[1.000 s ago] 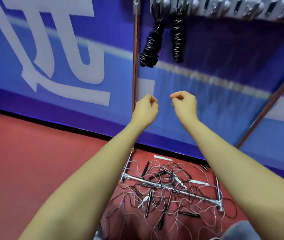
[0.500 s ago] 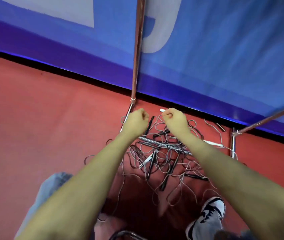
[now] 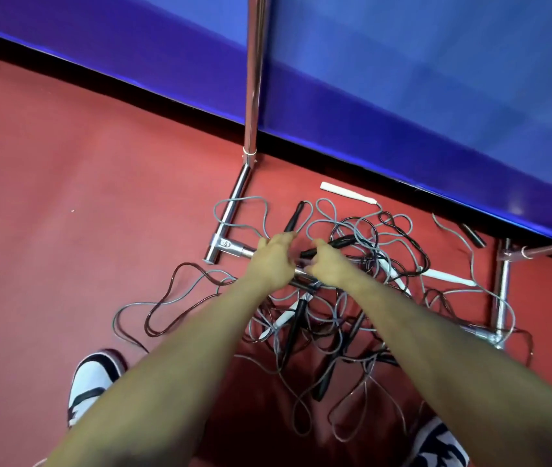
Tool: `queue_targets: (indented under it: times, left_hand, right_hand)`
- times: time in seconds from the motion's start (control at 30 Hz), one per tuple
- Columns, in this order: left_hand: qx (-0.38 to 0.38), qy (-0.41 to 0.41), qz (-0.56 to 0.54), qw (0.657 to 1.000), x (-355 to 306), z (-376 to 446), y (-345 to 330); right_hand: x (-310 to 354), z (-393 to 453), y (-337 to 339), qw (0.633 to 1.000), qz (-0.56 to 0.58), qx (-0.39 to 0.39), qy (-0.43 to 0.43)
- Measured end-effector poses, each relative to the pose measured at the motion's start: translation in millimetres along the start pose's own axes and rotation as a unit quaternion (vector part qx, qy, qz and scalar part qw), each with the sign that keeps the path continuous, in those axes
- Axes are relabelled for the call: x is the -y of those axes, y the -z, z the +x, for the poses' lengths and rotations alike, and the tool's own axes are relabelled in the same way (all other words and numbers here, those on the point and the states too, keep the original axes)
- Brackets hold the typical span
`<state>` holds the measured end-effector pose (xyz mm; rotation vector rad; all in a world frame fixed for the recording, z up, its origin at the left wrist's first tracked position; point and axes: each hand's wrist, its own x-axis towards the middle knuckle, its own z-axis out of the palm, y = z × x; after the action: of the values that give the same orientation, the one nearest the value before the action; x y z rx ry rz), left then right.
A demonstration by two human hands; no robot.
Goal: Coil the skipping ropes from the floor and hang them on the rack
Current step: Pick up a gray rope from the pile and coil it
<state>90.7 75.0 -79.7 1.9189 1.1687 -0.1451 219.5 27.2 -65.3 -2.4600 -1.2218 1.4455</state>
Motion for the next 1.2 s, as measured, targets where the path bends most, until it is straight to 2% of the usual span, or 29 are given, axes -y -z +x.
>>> queue_targets:
  times: [0.07,0.17,0.27,0.33,0.43,0.67,0.83,0.97,1.1,1.17,1.2]
  left_hand:
    - [0.015,0.001,0.027,1.000,1,3,-1]
    - [0.002,0.007,0.053,0.999,-5,-5,10]
    - [-0.068,-0.007,-0.018,0.998,-28,-23,39]
    - [-0.116,-0.050,-0.038,0.991,-49,-40,64]
    - [-0.146,-0.107,-0.081,0.980,-84,-79,105]
    - [-0.131,-0.196,-0.141,0.961,-171,-185,188]
    - [-0.157,-0.252,-0.232,0.926,-237,-261,229]
    - [-0.163,-0.301,-0.266,0.901,-291,-323,256]
    - [-0.176,-0.346,-0.313,0.867,-326,-373,273]
    - [-0.190,-0.325,-0.361,0.853,-332,-388,275]
    - [-0.194,-0.298,-0.372,0.857,-332,-393,272]
  right_hand:
    - [-1,-3,1,0.998,-0.004,-0.056,0.035]
    - [1,-22,11,0.977,0.066,-0.159,0.123]
    - [9,-48,25,0.945,0.146,-0.233,0.178]
    - [19,-69,37,0.928,0.194,-0.262,0.183]
    - [38,-110,60,0.911,0.240,-0.283,0.180]
    - [82,-230,115,0.900,0.243,-0.300,0.204]
    - [95,-321,143,0.901,0.251,-0.257,0.243]
    - [102,-384,158,0.906,0.199,-0.248,0.279]
    - [113,-430,171,0.882,0.165,-0.321,0.304]
    - [118,-451,177,0.862,0.213,-0.336,0.315]
    - [119,-462,179,0.846,0.248,-0.343,0.325]
